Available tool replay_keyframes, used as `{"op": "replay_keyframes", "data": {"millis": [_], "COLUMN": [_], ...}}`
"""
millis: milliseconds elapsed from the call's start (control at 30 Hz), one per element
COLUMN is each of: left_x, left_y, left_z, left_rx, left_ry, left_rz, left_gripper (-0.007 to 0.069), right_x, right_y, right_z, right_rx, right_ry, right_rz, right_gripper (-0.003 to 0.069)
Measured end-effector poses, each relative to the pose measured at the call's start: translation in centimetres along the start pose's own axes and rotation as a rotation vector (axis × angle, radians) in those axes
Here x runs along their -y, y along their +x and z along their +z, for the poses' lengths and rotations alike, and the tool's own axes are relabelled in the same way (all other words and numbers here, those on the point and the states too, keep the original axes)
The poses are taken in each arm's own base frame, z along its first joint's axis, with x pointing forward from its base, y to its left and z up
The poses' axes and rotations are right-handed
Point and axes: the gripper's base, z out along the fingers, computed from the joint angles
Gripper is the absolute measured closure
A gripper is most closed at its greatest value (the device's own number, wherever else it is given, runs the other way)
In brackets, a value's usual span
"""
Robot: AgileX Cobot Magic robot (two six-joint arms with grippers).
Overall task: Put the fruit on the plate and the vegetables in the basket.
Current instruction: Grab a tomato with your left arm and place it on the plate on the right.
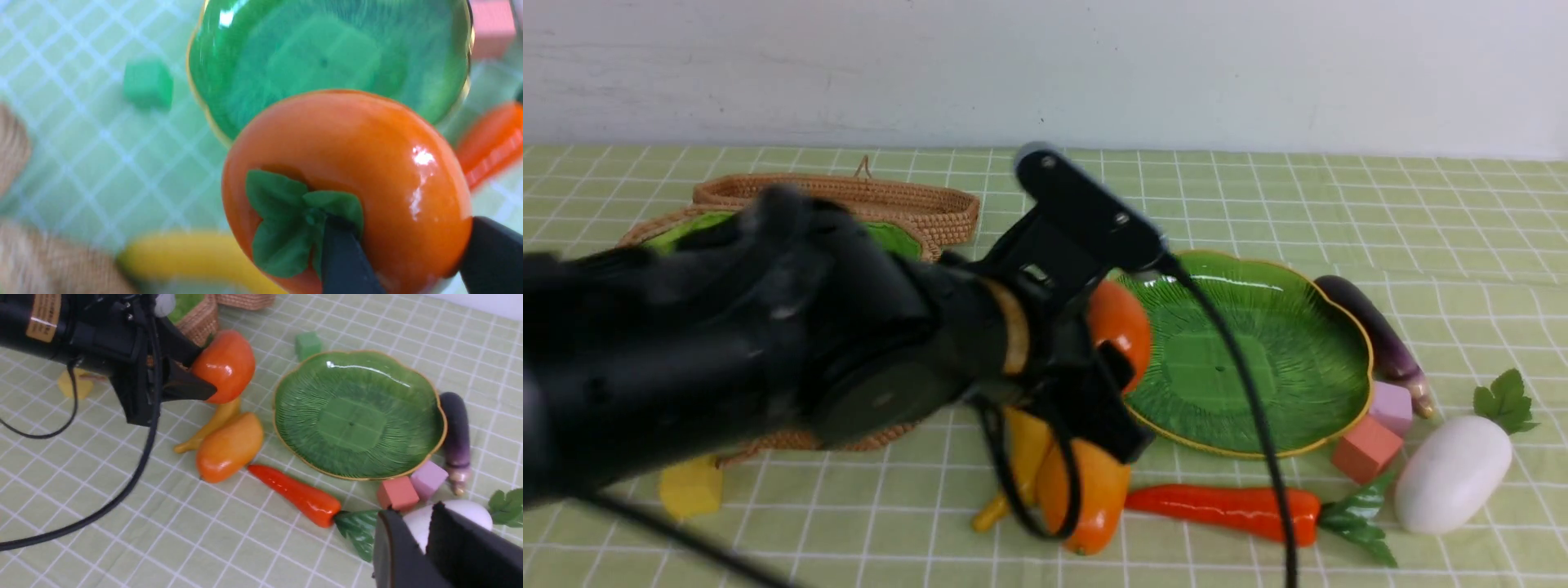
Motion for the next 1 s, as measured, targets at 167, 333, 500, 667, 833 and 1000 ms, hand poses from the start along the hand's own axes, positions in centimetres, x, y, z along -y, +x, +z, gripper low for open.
{"op": "replay_keyframes", "data": {"millis": [167, 333, 500, 667, 833, 1000], "left_x": [0.5, 1.1, 1.4, 1.6, 1.5, 0.9], "left_y": [-2.3, -2.6, -2.6, -2.1, -2.4, -3.9], "left_z": [6.5, 12.3, 16.5, 17.8, 17.4, 14.9], "left_rx": [0.000, -0.036, -0.062, -0.079, -0.078, -0.088], "left_ry": [0.007, 0.010, 0.005, 0.005, 0.001, -0.014], "left_rz": [0.045, 0.051, 0.080, 0.087, 0.088, 0.070], "left_gripper": [0.0270, 0.0270, 0.0270, 0.0176, -0.0028, -0.0017], "right_x": [0.2, 0.1, 0.1, 0.0, -0.1, -0.1], "right_y": [0.0, 0.2, 0.7, 0.8, 0.8, 0.8], "right_z": [0.0, 0.0, 0.0, 0.0, 0.0, 0.0], "right_rx": [-0.004, -0.019, -0.076, -0.086, -0.084, -0.084], "right_ry": [0.018, 0.016, 0.011, -0.001, -0.007, -0.010], "right_rz": [0.006, 0.011, 0.012, 0.016, 0.019, 0.021], "right_gripper": [0.0519, 0.0519, 0.0516, 0.0515, 0.0515, 0.0511]}}
